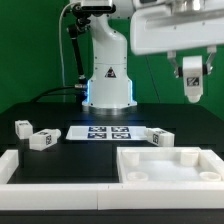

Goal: Assemble square table

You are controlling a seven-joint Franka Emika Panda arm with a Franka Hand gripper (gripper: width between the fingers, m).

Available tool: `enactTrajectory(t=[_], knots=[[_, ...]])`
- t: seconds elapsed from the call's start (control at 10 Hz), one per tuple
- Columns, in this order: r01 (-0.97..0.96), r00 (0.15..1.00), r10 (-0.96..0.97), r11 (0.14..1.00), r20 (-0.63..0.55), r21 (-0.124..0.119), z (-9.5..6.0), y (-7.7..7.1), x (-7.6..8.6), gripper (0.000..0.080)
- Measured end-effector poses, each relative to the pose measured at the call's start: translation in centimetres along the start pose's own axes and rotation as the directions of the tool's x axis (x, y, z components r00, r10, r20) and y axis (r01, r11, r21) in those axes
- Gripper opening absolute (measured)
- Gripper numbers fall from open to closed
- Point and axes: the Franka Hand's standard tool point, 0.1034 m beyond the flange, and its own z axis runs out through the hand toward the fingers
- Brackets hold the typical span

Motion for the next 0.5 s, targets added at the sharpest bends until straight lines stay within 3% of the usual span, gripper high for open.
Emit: enactTrajectory(t=[0.1,0.2,0.4,0.5], knots=[[-0.027,0.996,0.031,0.999,-0.089,0.043,0.5,-0.5,-0.2,0.0287],[-0.036,0.991,0.043,0.997,-0.123,0.062,1.0,-0.8,-1.1,0.0287],[-0.013,0.990,0.023,0.997,-0.137,0.070,1.1,-0.8,-0.9,0.0287],[0.056,0.987,-0.047,0.997,-0.152,0.056,1.5,0.4,1.0,0.0287]])
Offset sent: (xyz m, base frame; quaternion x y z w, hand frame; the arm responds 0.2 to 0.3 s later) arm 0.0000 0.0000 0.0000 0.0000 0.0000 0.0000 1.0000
